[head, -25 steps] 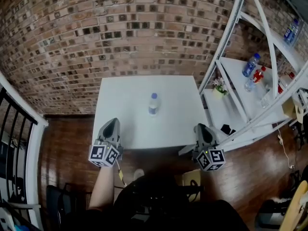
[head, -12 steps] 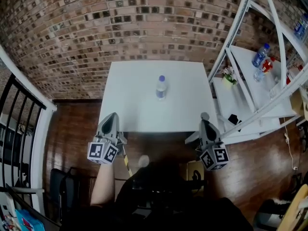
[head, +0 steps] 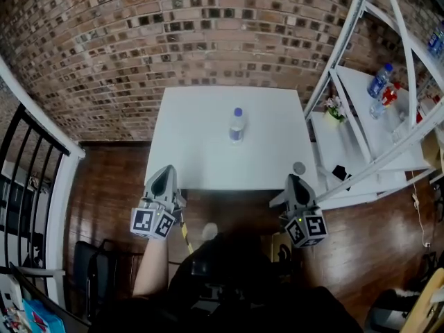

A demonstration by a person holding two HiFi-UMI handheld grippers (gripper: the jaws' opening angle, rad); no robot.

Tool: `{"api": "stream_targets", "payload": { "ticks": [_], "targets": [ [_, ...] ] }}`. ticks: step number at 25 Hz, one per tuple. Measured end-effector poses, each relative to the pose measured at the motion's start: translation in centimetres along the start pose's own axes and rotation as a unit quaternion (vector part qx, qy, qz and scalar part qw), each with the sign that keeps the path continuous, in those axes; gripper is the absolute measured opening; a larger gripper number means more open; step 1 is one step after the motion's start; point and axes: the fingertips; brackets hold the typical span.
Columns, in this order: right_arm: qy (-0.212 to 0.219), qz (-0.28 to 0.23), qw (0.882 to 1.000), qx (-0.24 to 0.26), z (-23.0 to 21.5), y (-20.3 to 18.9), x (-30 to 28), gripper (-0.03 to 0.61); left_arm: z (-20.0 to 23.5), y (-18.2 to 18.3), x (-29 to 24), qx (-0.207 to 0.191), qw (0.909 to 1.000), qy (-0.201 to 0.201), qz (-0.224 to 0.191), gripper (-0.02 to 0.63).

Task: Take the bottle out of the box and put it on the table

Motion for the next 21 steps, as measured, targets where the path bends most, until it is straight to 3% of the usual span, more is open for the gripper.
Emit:
{"api": "stream_targets", "payload": {
  "ticks": [5, 15, 21],
  "targets": [
    [-0.016, -0.001, 1.0, -0.019, -0.5, 0.2, -0.4, 0.0, 0.7, 0.5, -0.7, 0.007, 1.0, 0.0, -0.003, 0.003],
    [0.001, 0.003, 1.0, -0.009, 0.5, 0.1, -1.0, 0.0, -1.5, 0.1, -1.5, 0.007, 0.9994, -0.034, -0.002, 0.003],
    [0.002, 0.005, 1.0, -0.013, 1.2, -0.3, -1.0, 0.0, -1.1, 0.2, -0.7, 0.0, 0.9995, -0.032, 0.0, 0.003]
  ]
}}
Point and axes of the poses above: the fingertips, and each gripper's own axes: x backward along the fingers, z to its left, y out of its top, and after that the axes turned 2 degrees about -x, right-handed
